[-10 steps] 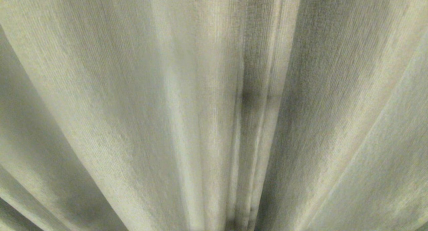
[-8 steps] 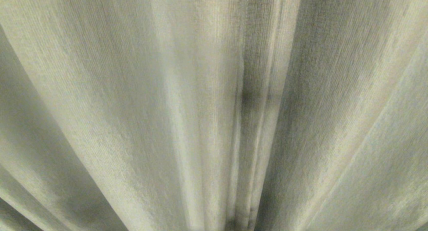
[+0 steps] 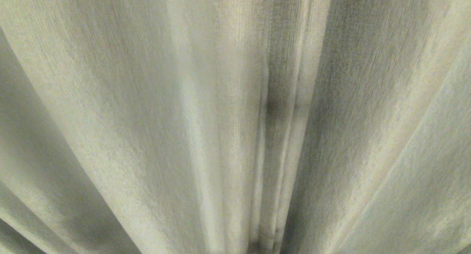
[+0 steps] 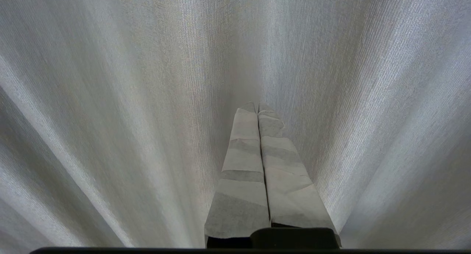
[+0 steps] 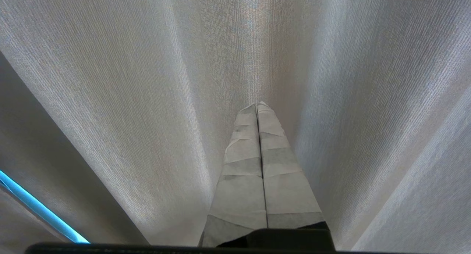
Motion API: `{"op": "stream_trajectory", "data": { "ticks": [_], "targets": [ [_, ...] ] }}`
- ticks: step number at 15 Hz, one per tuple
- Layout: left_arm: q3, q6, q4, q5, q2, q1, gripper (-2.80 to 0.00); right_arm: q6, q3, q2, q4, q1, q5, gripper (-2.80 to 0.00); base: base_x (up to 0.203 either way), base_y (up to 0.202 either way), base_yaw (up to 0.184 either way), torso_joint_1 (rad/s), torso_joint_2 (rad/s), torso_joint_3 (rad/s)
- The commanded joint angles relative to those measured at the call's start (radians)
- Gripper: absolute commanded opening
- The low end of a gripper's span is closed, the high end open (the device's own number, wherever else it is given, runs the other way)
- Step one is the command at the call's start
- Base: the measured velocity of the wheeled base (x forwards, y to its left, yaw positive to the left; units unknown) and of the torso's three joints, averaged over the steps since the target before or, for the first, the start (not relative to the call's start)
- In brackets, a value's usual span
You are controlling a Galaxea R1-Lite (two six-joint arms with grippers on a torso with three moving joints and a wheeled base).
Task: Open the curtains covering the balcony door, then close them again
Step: Pull the outer curtains open on both sides
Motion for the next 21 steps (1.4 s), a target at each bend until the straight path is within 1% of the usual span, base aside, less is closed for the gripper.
{"op": "stream_trajectory", "data": {
  "ticks": [1,18,21],
  "targets": [
    [0.000,0.000,0.000,0.000,0.000,-0.001,-2.80,0.000,0.000,0.000,0.000,0.000,0.000,-2.80,0.000,0.000,0.000,0.000,0.00,0.000],
    [0.000,0.006,-0.005,0.003,0.000,0.001,-2.80,0.000,0.000,0.000,0.000,0.000,0.000,-2.80,0.000,0.000,0.000,0.000,0.00,0.000],
    [-0.059,-0.009,0.000,0.014,0.016,0.001,-2.80,0.000,0.000,0.000,0.000,0.000,0.000,-2.80,0.000,0.000,0.000,0.000,0.00,0.000]
  ]
}}
